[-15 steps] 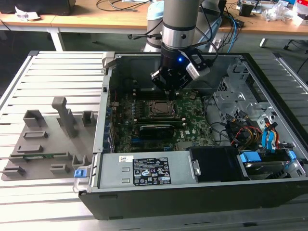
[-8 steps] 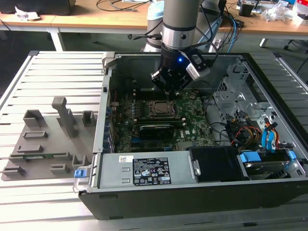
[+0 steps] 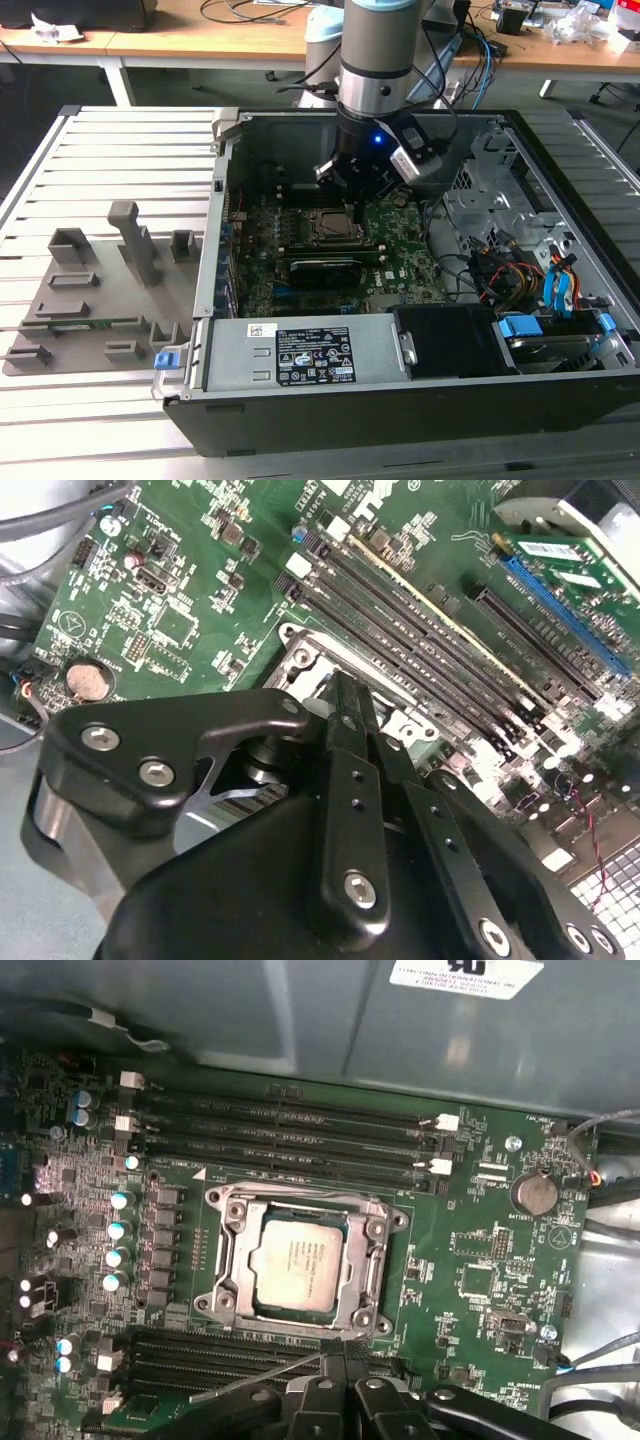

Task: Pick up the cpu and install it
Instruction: 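Install the second cpu locking lever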

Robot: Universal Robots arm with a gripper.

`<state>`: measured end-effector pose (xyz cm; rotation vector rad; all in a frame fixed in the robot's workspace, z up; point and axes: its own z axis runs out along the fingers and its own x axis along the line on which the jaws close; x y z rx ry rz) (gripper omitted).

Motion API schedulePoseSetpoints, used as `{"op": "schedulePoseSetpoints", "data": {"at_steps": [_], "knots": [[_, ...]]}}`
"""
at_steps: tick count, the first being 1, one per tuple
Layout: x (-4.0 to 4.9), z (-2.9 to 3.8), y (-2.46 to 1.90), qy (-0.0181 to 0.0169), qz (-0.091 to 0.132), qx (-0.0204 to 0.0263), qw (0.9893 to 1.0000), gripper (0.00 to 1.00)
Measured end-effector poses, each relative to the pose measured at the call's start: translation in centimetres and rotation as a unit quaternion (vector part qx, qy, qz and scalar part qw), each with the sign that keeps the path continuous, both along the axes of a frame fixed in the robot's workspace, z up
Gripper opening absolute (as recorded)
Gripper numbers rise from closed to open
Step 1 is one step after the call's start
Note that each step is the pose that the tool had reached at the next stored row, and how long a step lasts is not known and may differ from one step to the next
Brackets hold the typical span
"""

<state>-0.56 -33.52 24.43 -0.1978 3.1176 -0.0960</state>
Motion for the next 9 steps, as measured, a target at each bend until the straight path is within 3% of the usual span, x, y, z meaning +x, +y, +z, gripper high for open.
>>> {"op": "schedulePoseSetpoints", "data": {"at_steps": [3,4,5,6,7,8,9], "knots": [[0.00,-0.11,-0.70,0.0000,0.000,0.0003,1.0000,0.11],[-0.05,-0.13,-1.25,0.0000,0.000,0.0033,1.0000,0.11],[-0.14,-0.14,-1.58,0.0000,0.000,0.0114,0.9999,0.11],[-0.31,-0.14,-1.80,0.0000,0.000,0.0239,0.9997,0.11],[-0.43,-0.15,-1.93,0.0000,0.000,0.0295,0.9996,0.11],[-0.50,-0.15,-2.00,0.0000,0.000,0.0316,0.9995,0.11],[-0.68,-0.17,-2.32,0.0000,0.000,0.0369,0.9993,0.11]]}}
